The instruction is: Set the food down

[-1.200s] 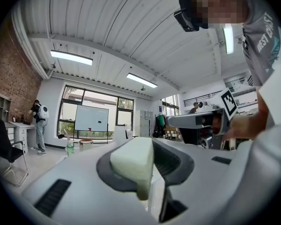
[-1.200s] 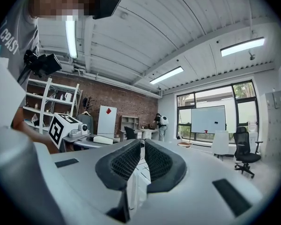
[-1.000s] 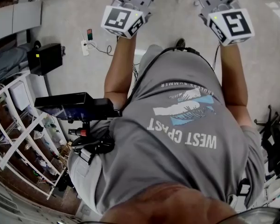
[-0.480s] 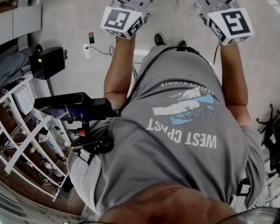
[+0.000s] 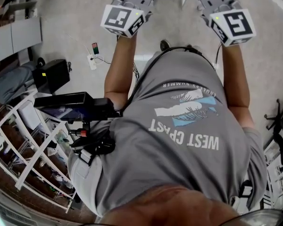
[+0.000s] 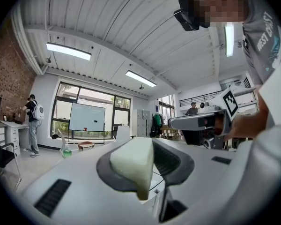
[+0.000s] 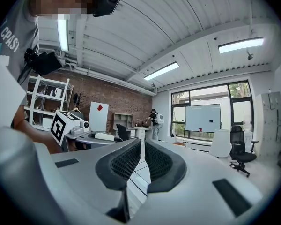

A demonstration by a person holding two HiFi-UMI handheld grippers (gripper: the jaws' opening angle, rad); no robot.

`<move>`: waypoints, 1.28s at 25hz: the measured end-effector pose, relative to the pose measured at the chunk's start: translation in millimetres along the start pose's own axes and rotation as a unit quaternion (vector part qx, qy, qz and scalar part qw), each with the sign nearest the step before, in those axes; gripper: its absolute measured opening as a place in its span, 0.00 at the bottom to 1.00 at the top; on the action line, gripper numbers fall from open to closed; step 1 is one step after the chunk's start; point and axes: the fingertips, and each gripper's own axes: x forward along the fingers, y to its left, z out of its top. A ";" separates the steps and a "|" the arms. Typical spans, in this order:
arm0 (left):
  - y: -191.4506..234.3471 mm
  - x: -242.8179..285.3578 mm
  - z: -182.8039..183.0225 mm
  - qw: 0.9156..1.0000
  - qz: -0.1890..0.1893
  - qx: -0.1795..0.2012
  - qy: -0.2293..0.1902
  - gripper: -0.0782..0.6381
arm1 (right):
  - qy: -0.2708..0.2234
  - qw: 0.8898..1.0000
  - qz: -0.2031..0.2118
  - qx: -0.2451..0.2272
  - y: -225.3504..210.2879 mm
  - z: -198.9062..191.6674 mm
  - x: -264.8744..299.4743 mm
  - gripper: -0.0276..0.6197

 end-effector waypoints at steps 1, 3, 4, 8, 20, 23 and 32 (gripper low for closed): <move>4.5 1.4 -0.1 1.000 -0.001 -0.001 -0.001 0.24 | 0.002 1.000 -0.002 0.000 0.2 -0.6 3.3 0.06; 7.5 4.4 5.5 1.000 -0.004 -0.003 -0.003 0.24 | 0.007 1.000 -0.002 0.000 0.6 2.8 5.1 0.06; 6.7 6.1 5.7 1.000 -0.004 -0.005 -0.003 0.24 | 0.011 1.000 -0.001 0.000 0.2 1.8 5.0 0.06; 5.1 22.2 -16.1 1.000 0.001 -0.010 0.005 0.24 | 0.013 1.000 0.011 0.001 -13.5 -17.9 9.5 0.06; 43.2 81.2 6.6 0.998 0.051 -0.008 0.018 0.24 | 0.014 0.997 0.070 0.009 -73.7 -0.6 54.6 0.06; 58.8 92.5 27.8 0.998 0.060 0.000 0.016 0.24 | 0.015 0.997 0.080 0.014 -86.1 17.5 70.3 0.06; 36.7 109.6 5.4 0.998 0.052 -0.001 0.026 0.24 | 0.014 0.997 0.074 0.022 -100.6 -12.0 51.5 0.06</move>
